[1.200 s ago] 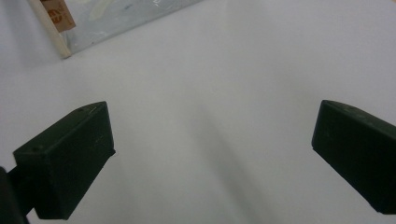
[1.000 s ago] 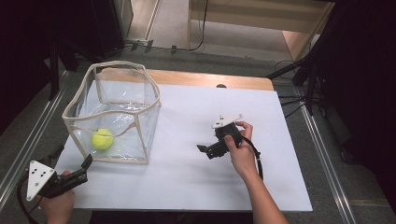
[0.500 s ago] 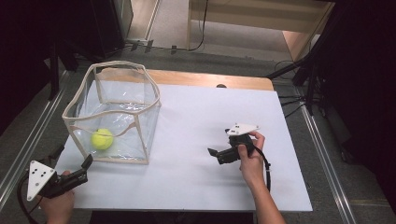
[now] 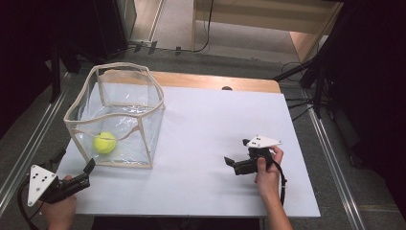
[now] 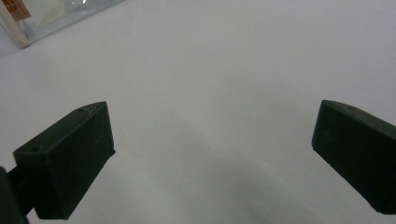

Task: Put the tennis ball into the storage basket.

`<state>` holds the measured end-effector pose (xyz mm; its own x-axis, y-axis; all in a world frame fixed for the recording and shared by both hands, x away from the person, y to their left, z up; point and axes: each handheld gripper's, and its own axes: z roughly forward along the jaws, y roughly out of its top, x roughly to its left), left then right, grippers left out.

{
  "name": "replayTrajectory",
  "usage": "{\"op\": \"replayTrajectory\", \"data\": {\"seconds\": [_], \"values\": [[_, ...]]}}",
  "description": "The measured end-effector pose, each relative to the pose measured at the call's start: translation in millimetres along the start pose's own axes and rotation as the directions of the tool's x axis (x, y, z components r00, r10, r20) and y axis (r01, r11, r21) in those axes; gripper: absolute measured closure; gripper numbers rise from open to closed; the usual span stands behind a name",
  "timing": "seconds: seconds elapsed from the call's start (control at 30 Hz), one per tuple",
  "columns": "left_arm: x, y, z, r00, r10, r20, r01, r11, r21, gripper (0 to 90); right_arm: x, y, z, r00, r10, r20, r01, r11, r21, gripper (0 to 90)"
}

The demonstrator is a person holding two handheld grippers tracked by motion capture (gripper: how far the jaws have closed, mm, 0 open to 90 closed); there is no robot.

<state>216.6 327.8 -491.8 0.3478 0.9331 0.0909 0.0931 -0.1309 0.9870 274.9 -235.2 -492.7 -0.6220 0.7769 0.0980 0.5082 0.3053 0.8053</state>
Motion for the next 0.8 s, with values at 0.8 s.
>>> {"op": "replayTrajectory", "data": {"seconds": [0.8], "values": [[-0.5,-0.1,0.0,1.0,0.003,0.0,-0.003,1.0,0.0,6.8,-20.0,-39.5,-42.2,0.9921,0.105,0.069,-0.1,0.9924,-0.071,0.0]]}}
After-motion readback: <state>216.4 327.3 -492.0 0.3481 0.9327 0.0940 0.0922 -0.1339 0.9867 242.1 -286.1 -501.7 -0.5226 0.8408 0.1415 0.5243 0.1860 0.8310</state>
